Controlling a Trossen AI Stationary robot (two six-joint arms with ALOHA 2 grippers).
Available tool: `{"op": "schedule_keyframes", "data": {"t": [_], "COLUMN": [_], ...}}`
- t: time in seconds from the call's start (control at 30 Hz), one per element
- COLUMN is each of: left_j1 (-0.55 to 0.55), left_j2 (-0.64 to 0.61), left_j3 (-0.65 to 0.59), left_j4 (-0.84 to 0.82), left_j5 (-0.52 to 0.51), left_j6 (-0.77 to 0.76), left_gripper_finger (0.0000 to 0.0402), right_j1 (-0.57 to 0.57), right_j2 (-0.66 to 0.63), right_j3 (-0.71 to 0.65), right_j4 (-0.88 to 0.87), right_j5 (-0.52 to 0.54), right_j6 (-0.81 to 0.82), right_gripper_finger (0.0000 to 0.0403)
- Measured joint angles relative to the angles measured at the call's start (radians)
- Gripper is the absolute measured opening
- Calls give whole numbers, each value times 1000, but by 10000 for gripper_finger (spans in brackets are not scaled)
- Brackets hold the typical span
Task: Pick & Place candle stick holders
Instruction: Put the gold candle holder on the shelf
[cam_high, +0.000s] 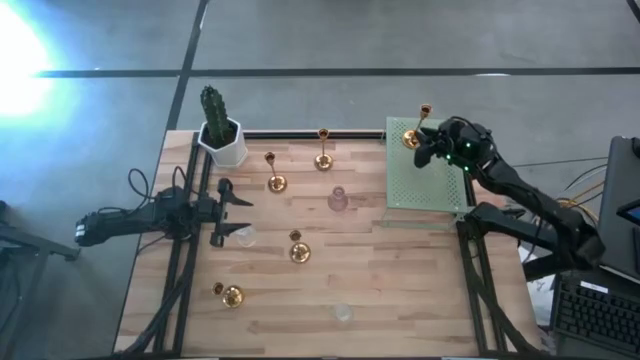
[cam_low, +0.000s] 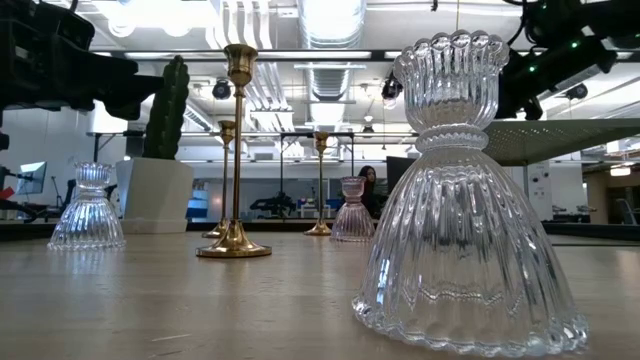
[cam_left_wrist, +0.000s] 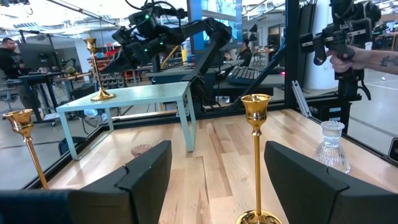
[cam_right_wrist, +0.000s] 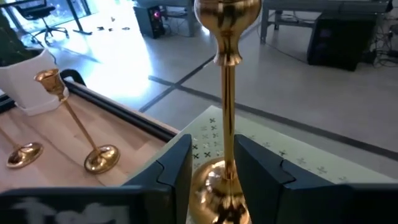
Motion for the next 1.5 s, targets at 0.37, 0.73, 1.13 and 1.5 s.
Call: {"op": "schedule_keyframes", "data": {"t": [0.37, 0.73, 1.13, 1.5], "left_j1": [0, 0, 0, 0], "left_j2": [0, 0, 0, 0], "left_j3": [0, 0, 0, 0], "left_j4": [0, 0, 0, 0], "left_j5": [0, 0, 0, 0], "left_j6": [0, 0, 0, 0], "left_gripper_finger": [262, 262, 262, 262], "right_j1": [0, 0, -7, -7], "right_j2": [102, 148, 128, 122], "right_j3": [45, 48, 46, 46], "right_j4": [48, 66, 28, 38], "right_j5": [71, 154, 332, 345], "right_j6": [7, 12, -10, 25], "right_gripper_finger": [85, 16, 13, 12]}}
